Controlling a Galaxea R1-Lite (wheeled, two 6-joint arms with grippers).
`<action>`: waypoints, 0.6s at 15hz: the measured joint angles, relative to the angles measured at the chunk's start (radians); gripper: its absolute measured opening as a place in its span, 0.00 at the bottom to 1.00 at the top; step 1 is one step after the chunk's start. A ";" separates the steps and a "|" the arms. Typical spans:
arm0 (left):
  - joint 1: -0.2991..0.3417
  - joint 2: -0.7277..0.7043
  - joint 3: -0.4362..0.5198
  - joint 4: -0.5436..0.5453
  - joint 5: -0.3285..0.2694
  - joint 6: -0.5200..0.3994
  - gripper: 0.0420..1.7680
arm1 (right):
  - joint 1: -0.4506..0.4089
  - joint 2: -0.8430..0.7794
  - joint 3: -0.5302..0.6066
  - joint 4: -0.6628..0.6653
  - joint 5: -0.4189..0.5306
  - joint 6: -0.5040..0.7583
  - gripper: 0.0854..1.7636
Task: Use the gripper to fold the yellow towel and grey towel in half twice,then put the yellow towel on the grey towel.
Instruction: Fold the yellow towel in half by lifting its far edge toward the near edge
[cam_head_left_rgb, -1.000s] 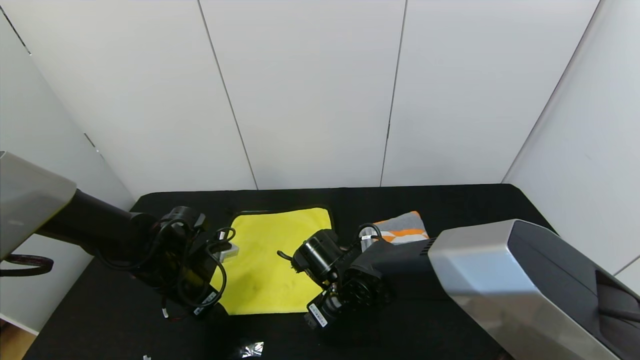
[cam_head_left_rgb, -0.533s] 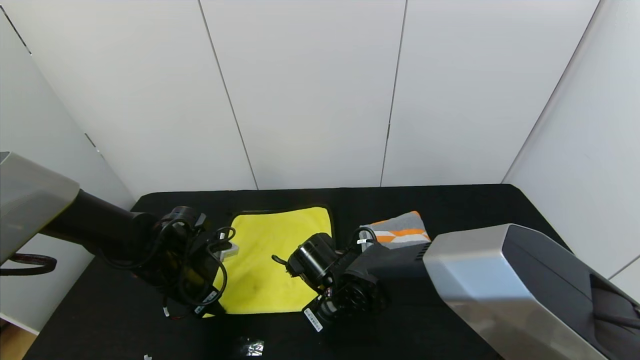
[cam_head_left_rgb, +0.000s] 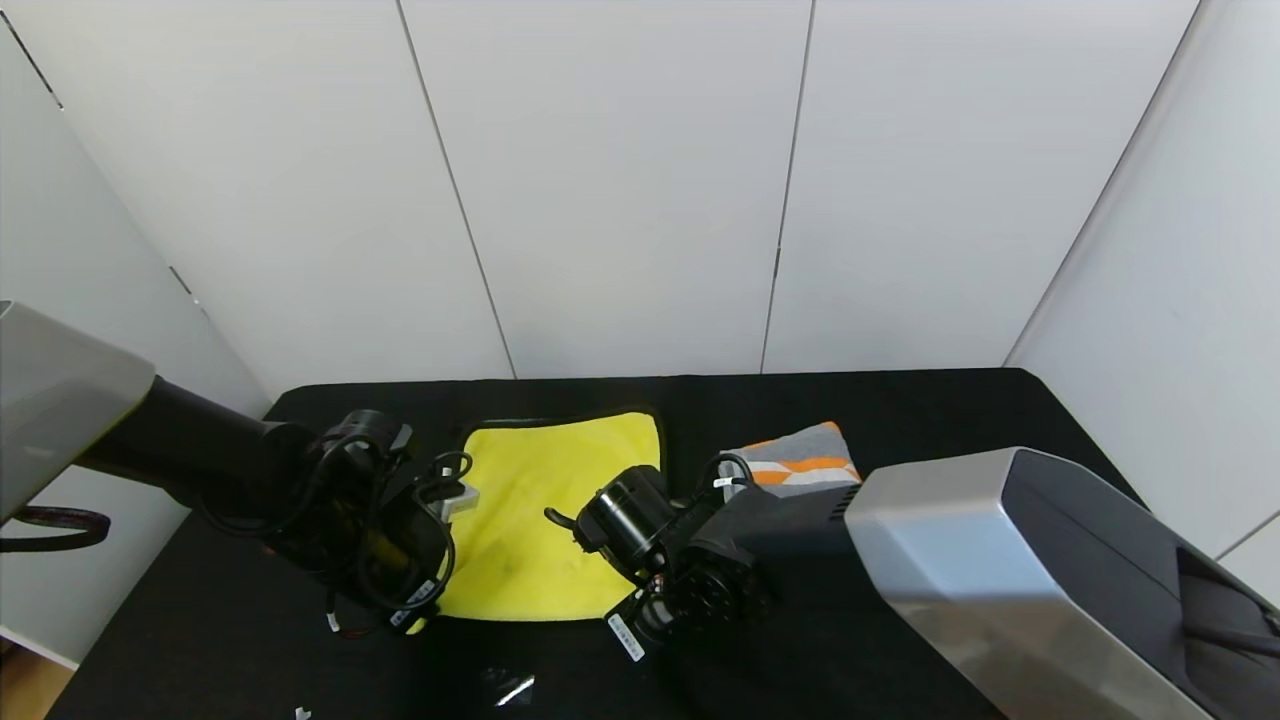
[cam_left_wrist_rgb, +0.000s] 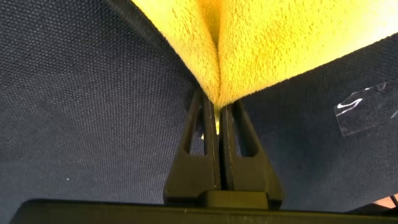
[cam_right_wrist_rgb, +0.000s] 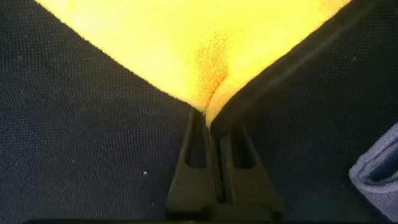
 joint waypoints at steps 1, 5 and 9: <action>0.000 -0.002 0.000 0.001 0.000 0.000 0.05 | 0.000 -0.004 0.000 0.002 0.001 0.001 0.02; 0.000 -0.006 0.002 0.002 0.000 0.000 0.05 | 0.009 -0.011 0.001 0.002 0.000 0.004 0.02; 0.000 -0.013 0.004 0.003 -0.002 0.001 0.05 | 0.012 -0.020 0.002 0.001 0.005 0.006 0.02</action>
